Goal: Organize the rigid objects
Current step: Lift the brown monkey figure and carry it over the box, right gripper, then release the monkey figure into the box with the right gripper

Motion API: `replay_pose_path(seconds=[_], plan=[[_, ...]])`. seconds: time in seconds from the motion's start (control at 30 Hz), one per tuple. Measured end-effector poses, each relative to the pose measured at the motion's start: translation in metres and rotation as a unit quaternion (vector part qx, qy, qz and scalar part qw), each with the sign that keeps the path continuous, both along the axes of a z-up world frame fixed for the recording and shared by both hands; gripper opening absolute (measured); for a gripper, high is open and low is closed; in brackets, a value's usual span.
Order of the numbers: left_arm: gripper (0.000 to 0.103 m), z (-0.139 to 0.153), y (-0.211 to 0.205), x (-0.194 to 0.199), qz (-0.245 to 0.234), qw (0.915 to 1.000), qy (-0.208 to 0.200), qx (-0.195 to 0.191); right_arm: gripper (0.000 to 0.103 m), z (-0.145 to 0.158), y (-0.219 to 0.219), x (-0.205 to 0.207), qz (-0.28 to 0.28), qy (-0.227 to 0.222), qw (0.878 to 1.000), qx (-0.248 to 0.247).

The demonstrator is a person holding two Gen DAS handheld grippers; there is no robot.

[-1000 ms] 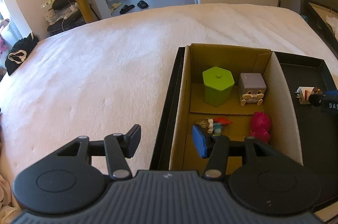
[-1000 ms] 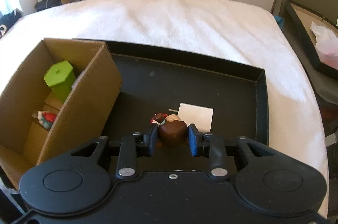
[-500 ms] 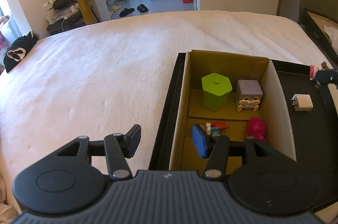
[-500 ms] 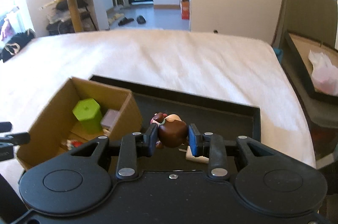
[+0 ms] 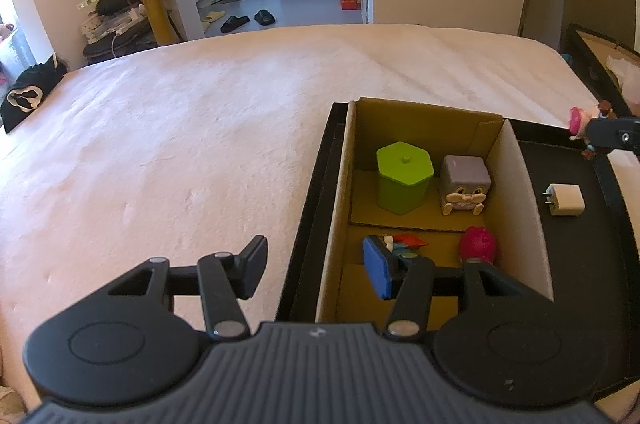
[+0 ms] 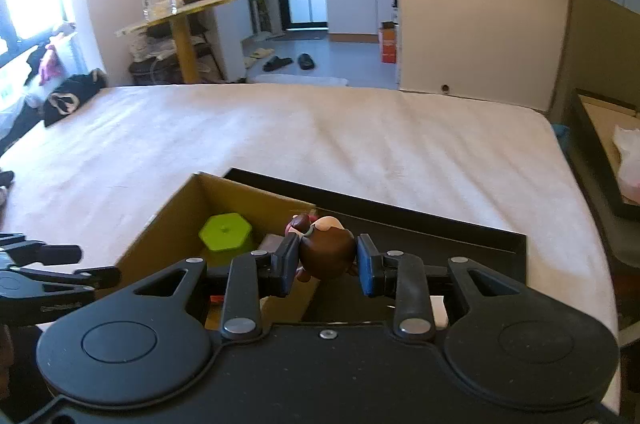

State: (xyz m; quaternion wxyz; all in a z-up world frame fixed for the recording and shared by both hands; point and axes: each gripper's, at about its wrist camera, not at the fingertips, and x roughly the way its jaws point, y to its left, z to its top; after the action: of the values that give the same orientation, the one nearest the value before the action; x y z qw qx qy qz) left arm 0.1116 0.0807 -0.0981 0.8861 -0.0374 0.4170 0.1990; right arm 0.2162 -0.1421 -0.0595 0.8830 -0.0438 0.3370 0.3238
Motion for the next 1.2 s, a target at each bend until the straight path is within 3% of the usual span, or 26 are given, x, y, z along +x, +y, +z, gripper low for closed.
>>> replay_pose_path(seconds=[0.23,0.43,0.7,1.03,1.1,1.2], plan=[[0.047,0.000,0.002,-0.001,-0.007,0.9999,-0.011,-0.010,0.031,-0.005,0.009,-0.003,0.030,0.017,0.999,0.014],[0.029,-0.005,0.008,-0.001,-0.010,0.9994,-0.012,-0.031,0.031,-0.005,0.026,-0.010,0.051,0.011,0.999,0.012],[0.013,-0.010,0.019,-0.004,-0.021,0.9974,-0.017,-0.067,0.031,-0.015,0.052,-0.018,0.073,0.004,0.997,-0.018],[0.010,-0.016,0.030,-0.006,-0.029,0.9942,-0.026,-0.101,0.031,-0.034,0.079,-0.032,0.099,-0.021,0.993,-0.065],[0.010,-0.017,0.033,-0.006,-0.027,0.9936,-0.026,-0.106,0.041,-0.036,0.082,-0.035,0.101,-0.027,0.991,-0.079],[0.010,-0.017,0.036,-0.006,-0.025,0.9928,-0.028,-0.114,0.043,-0.033,0.080,-0.037,0.101,-0.028,0.991,-0.084]])
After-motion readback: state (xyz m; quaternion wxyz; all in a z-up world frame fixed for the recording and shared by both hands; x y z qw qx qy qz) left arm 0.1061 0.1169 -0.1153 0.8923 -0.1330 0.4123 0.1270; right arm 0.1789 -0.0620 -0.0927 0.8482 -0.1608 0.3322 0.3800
